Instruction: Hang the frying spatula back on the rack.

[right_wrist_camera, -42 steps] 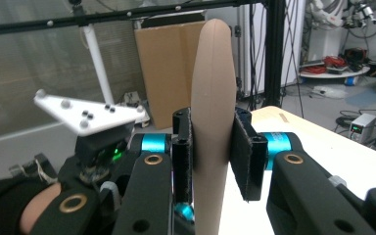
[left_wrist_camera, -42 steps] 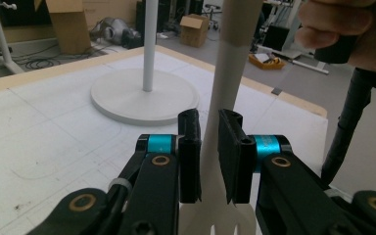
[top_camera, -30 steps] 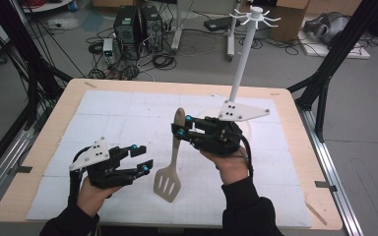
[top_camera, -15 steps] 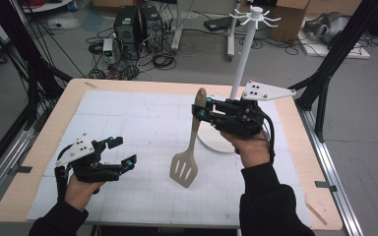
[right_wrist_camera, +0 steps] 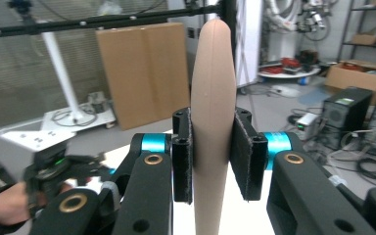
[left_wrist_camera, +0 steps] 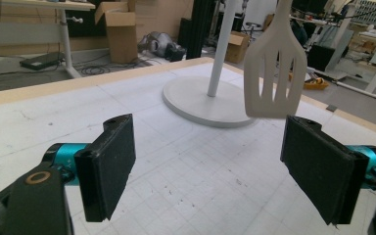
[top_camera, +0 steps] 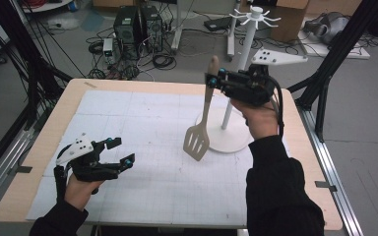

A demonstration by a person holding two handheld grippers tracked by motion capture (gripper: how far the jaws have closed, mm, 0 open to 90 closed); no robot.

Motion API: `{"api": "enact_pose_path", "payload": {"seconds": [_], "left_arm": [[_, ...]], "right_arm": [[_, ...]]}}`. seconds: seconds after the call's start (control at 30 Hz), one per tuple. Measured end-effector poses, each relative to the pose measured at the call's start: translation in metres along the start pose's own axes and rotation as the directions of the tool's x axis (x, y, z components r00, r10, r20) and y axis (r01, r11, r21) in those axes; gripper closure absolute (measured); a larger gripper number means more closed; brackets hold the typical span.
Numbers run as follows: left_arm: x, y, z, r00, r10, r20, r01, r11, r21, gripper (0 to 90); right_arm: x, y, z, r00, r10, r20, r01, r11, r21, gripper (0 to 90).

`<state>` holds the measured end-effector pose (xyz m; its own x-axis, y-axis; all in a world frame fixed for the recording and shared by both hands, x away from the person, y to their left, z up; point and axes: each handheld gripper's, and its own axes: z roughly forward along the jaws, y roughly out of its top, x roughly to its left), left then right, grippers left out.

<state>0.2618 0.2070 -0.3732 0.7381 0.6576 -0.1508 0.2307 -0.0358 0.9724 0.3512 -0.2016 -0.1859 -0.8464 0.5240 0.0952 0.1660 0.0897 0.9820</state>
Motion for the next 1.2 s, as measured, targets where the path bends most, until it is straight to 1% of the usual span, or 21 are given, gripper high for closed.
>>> {"api": "enact_pose_path", "payload": {"seconds": [0.03,0.07,0.1,0.13,0.17,0.23,0.27,0.33,0.37,0.4,0.47,0.53,0.63,0.67,0.73,0.9,1.0,1.03,1.07,1.17,1.2], "left_arm": [[0.000,0.000,0.000,1.0000,0.001,-0.002,-0.001,1.0000,0.000,21.1],[0.001,0.000,-0.001,0.9999,0.007,-0.014,-0.007,1.0000,-0.001,20.7],[0.001,0.000,-0.001,0.9999,0.007,-0.014,-0.007,1.0000,-0.001,20.4],[0.001,0.000,-0.001,0.9998,0.005,-0.018,-0.005,1.0000,-0.003,20.2],[0.001,0.000,-0.001,0.9997,0.006,-0.023,-0.006,1.0000,-0.005,20.2],[0.002,0.000,-0.002,0.9996,0.006,-0.027,-0.006,1.0000,-0.007,19.7],[0.002,0.000,-0.002,0.9995,0.005,-0.031,-0.005,1.0000,-0.007,19.4],[0.003,0.000,-0.002,0.9995,0.004,-0.033,-0.005,1.0000,-0.006,19.2],[0.003,0.000,-0.002,0.9995,0.004,-0.032,-0.004,1.0000,-0.005,19.2],[0.002,-0.001,-0.002,0.9995,0.004,-0.031,-0.005,1.0000,-0.004,19.2],[0.002,-0.001,-0.002,0.9996,0.005,-0.029,-0.005,1.0000,0.000,19.2],[0.002,-0.001,-0.001,0.9996,0.005,-0.028,-0.006,1.0000,-0.002,19.2],[0.002,-0.001,-0.001,0.9996,0.004,-0.028,-0.004,1.0000,-0.004,19.2],[0.003,-0.001,-0.001,0.9996,0.004,-0.028,-0.004,1.0000,-0.004,19.2],[0.003,-0.001,-0.001,0.9996,0.004,-0.026,-0.005,1.0000,-0.004,19.2],[0.004,-0.001,-0.002,0.9996,0.001,-0.029,-0.002,1.0000,-0.007,19.3],[0.004,0.000,-0.002,0.9995,0.004,-0.031,-0.005,1.0000,-0.007,19.3],[0.004,0.000,-0.002,0.9995,0.004,-0.031,-0.005,1.0000,-0.007,19.3],[0.004,0.000,-0.003,0.9994,0.001,-0.035,-0.001,0.9999,-0.011,19.3],[0.005,-0.001,-0.003,0.9994,-0.001,-0.033,0.001,1.0000,-0.009,19.3],[0.005,-0.001,-0.003,0.9994,-0.001,-0.034,0.001,0.9999,-0.010,19.4]], "right_arm": [[-0.002,0.002,0.000,1.0000,0.003,0.002,-0.003,1.000,-0.003,72.9],[-0.006,0.006,-0.001,0.9999,0.010,0.014,-0.010,1.000,-0.005,72.9],[-0.006,0.006,-0.001,0.9999,0.010,0.014,-0.010,1.000,-0.005,72.9],[-0.014,0.012,-0.003,0.9991,0.016,0.038,-0.016,1.000,-0.009,72.9],[-0.014,0.012,-0.003,0.9991,0.016,0.038,-0.016,1.000,-0.009,72.9],[-0.021,0.018,-0.004,0.9977,0.020,0.064,-0.020,1.000,-0.010,72.9],[-0.028,0.022,-0.005,0.9961,0.031,0.082,-0.030,1.000,-0.009,72.8],[-0.034,0.026,-0.006,0.9940,0.040,0.102,-0.039,0.999,-0.009,72.8],[-0.034,0.026,-0.006,0.9940,0.040,0.102,-0.039,0.999,-0.009,72.8],[-0.039,0.029,-0.006,0.9916,0.047,0.120,-0.045,0.999,-0.015,72.9],[-0.040,0.031,-0.007,0.9910,0.048,0.125,-0.046,0.999,-0.020,72.9],[-0.045,0.035,-0.007,0.9887,0.060,0.137,-0.056,0.998,-0.032,72.9],[-0.047,0.037,-0.008,0.9869,0.069,0.145,-0.065,0.997,-0.038,72.8],[-0.050,0.038,-0.008,0.9856,0.080,0.149,-0.074,0.996,-0.042,72.9],[-0.052,0.039,-0.009,0.9845,0.081,0.155,-0.076,0.996,-0.041,72.8],[-0.057,0.039,-0.011,0.9810,0.098,0.167,-0.091,0.995,-0.050,72.8],[-0.063,0.038,-0.011,0.9766,0.114,0.183,-0.108,0.993,-0.041,72.8],[-0.063,0.038,-0.011,0.9766,0.114,0.183,-0.108,0.993,-0.041,72.8],[-0.065,0.037,-0.011,0.9742,0.118,0.192,-0.113,0.993,-0.039,72.8],[-0.066,0.036,-0.011,0.9729,0.121,0.197,-0.115,0.992,-0.043,72.8],[-0.067,0.036,-0.011,0.9706,0.126,0.205,-0.119,0.992,-0.046,72.7]]}}
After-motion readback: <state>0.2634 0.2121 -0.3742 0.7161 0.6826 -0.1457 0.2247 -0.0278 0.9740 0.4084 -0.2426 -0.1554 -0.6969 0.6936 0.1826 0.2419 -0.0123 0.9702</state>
